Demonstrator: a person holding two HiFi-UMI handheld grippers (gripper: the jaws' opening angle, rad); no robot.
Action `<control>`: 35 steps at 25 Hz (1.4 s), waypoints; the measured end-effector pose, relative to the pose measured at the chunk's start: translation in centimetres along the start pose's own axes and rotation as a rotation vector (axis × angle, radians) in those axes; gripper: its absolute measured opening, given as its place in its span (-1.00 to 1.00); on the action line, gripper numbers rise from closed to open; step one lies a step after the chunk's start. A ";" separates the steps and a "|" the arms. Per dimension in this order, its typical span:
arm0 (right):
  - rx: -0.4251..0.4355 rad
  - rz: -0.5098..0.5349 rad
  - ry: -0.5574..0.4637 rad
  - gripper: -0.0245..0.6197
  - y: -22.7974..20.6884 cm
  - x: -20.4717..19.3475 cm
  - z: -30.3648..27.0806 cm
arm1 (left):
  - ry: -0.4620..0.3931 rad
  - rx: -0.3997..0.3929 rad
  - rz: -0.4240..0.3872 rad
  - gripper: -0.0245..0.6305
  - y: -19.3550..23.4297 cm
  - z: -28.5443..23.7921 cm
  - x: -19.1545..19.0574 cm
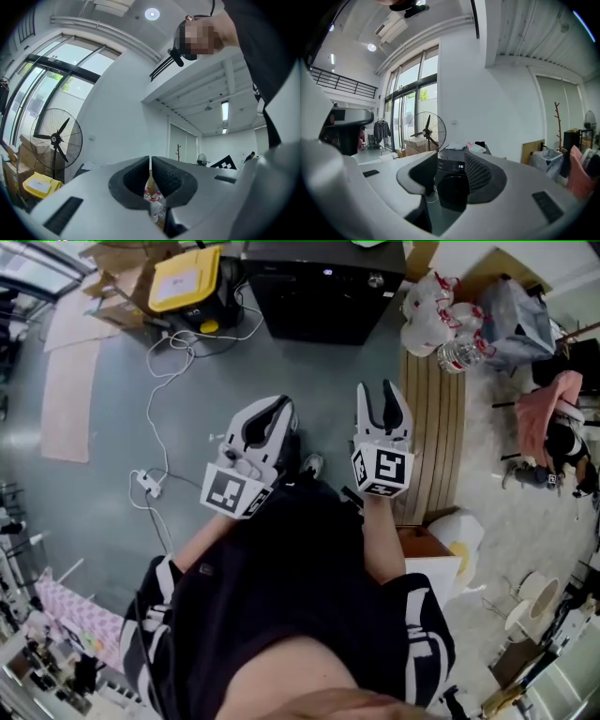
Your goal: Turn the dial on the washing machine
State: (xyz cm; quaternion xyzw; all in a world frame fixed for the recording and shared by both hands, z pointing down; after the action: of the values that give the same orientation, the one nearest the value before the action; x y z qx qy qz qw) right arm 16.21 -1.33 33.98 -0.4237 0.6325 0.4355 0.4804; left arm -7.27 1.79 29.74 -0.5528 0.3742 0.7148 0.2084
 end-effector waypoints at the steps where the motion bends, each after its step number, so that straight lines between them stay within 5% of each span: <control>1: 0.002 -0.002 0.004 -0.32 -0.8 -0.4 -2.0 | -0.001 -0.004 0.003 -0.82 1.0 -1.6 -0.2; 12: -0.003 -0.029 0.111 -0.29 -10.9 -9.0 -29.9 | 0.062 -0.050 0.041 -0.82 15.6 -23.7 -3.3; 18: -0.045 -0.007 0.205 -0.18 -16.8 -18.5 -44.1 | 0.090 -0.068 0.064 -0.82 22.4 -33.0 -8.2; 27: -0.064 0.040 0.340 -0.06 -21.3 -32.2 -56.7 | 0.155 -0.075 0.105 -0.82 28.7 -38.3 -16.2; 35: -0.047 0.046 0.314 -0.01 -22.6 -34.3 -59.7 | 0.169 -0.057 0.119 -0.82 31.1 -39.2 -18.5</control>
State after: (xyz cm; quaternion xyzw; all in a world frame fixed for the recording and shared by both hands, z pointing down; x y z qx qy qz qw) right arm 29.64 -60.41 73.77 -0.4829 0.6990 0.3898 0.3554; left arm 1.09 -45.78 52.43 -0.5937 0.4020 0.6871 0.1173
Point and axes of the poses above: the fingertips, and each gripper's own axes: z backward along the fingers, y to its left, x out of its top, the point moved 9 cm from there along z, backward along the fingers, and after that the axes turned 10 degrees about z, right-handed, at the moved point
